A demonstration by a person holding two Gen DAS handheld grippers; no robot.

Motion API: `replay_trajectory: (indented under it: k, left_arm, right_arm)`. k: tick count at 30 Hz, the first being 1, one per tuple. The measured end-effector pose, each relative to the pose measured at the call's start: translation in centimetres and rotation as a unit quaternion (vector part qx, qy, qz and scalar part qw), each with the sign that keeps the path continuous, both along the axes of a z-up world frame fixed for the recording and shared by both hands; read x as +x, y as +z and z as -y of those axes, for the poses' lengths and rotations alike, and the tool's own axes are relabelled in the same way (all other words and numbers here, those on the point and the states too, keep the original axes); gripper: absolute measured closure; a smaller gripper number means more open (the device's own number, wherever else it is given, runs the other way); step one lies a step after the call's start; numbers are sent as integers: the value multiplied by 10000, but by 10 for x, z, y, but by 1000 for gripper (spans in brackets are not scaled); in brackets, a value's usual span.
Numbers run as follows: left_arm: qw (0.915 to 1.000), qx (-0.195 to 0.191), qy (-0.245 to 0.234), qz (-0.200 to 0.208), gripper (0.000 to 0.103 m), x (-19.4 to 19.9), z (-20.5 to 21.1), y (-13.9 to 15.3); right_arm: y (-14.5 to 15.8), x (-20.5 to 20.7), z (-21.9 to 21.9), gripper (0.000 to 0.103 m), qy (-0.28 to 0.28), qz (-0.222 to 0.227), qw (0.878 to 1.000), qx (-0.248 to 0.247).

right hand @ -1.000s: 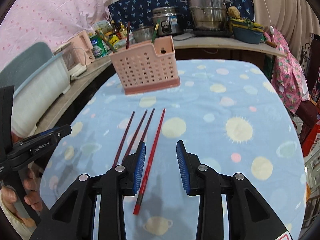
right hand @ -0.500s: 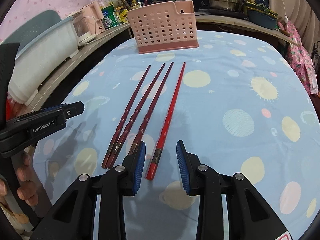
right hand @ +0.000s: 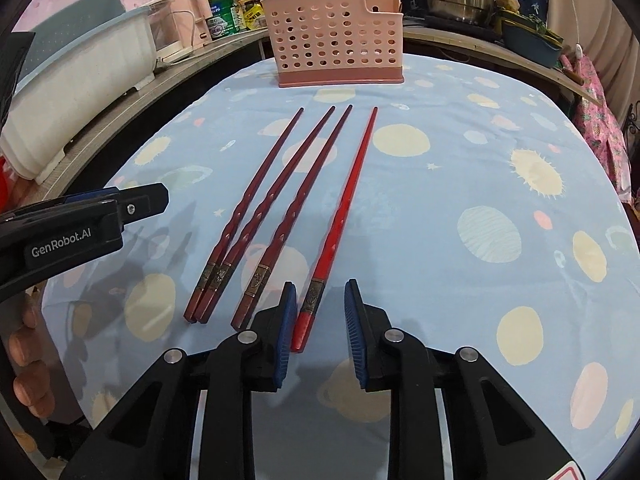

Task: Organize utensils
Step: 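Grasp the red chopstick with the right tool while the left tool grasps a dark red chopstick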

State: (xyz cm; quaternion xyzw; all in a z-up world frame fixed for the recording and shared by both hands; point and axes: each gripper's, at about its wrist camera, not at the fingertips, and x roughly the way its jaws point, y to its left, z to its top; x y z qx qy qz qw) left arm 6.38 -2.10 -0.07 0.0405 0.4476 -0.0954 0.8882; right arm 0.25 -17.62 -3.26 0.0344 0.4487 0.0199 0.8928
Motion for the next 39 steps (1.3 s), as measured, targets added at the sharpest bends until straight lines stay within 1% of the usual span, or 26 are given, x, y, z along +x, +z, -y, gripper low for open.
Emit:
replay_trajectory:
  k: [1, 3, 7, 12, 17, 25, 31, 39]
  left_arm:
    - [10000, -1, -13, -12, 47, 0, 1, -1]
    - [10000, -15, -43, -48, 47, 0, 2, -2]
    - [9999, -32, -82, -117, 47, -1, 5, -5]
    - [9997, -49, -138, -211, 47, -1, 9, -10]
    - [9994, -42, -224, -271, 45, -2, 15, -13]
    - [9985, -80, -343, -430, 45, -5, 22, -21]
    - [9982, -70, -431, -419, 45, -8, 27, -21]
    - [9976, -17, -451, -521, 45, -10, 31, -28]
  right_arm:
    - [0, 0, 0, 86, -7, 6, 10000, -35]
    - [0, 0, 3, 93, -53, 5, 10000, -59]
    - [0, -2, 12, 96, -203, 8, 9998, -64]
    - [1, -6, 28, 96, -433, 15, 9991, -8]
    - [0, -10, 36, 96, -530, 26, 9985, 99]
    - [0, -10, 38, 96, -530, 34, 9985, 157]
    - [0, -10, 38, 96, -531, 36, 9985, 157]
    - [0, -11, 38, 96, -531, 39, 9985, 159]
